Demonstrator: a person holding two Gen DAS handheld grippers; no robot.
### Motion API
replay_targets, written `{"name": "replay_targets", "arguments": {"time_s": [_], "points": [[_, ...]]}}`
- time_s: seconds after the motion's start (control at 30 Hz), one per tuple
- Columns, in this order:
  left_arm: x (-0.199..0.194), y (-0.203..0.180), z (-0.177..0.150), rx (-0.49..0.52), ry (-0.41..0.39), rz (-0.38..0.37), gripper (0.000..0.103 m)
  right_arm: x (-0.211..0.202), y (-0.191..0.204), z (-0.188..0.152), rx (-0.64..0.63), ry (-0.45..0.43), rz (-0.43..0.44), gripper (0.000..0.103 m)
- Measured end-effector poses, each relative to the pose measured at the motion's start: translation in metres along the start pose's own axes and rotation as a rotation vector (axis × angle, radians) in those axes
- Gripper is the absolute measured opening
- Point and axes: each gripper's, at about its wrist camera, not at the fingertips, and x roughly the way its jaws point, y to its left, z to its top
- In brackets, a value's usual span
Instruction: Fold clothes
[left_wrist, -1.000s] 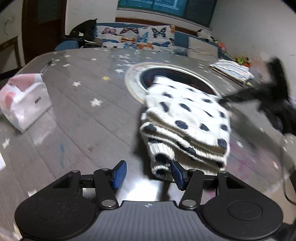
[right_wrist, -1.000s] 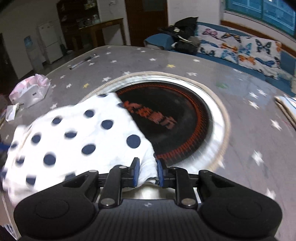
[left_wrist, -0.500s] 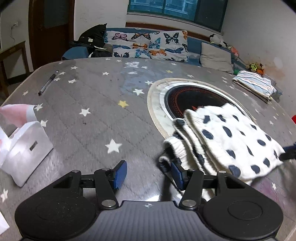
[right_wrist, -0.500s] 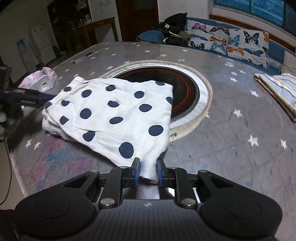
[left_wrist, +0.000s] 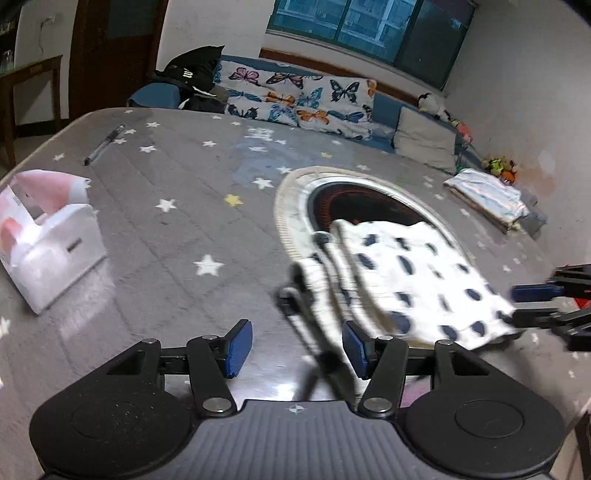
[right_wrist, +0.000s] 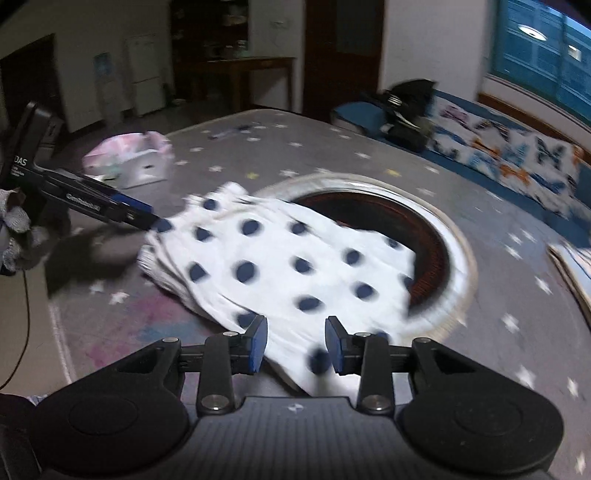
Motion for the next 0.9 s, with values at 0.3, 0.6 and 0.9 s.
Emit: {"name": "replay_targets", "arguments": {"time_s": [0.3, 0.6, 0.9], "points": [[-0.014, -0.037, 0.013, 0.035, -0.113, 0.022, 0.058, 0.040, 0.014, 0.014, 0.013, -0.014, 0.059, 0.034], [0.000, -0.058, 0.014, 0.091, -0.098, -0.045, 0.056, 0.054, 0.013, 0.015, 0.019, 0.006, 0.108, 0.035], [0.025, -0.051, 0.006, 0.063, -0.028, -0.024, 0.056, 0.078, -0.013, 0.057, 0.089, -0.043, 0.043, 0.035]]}}
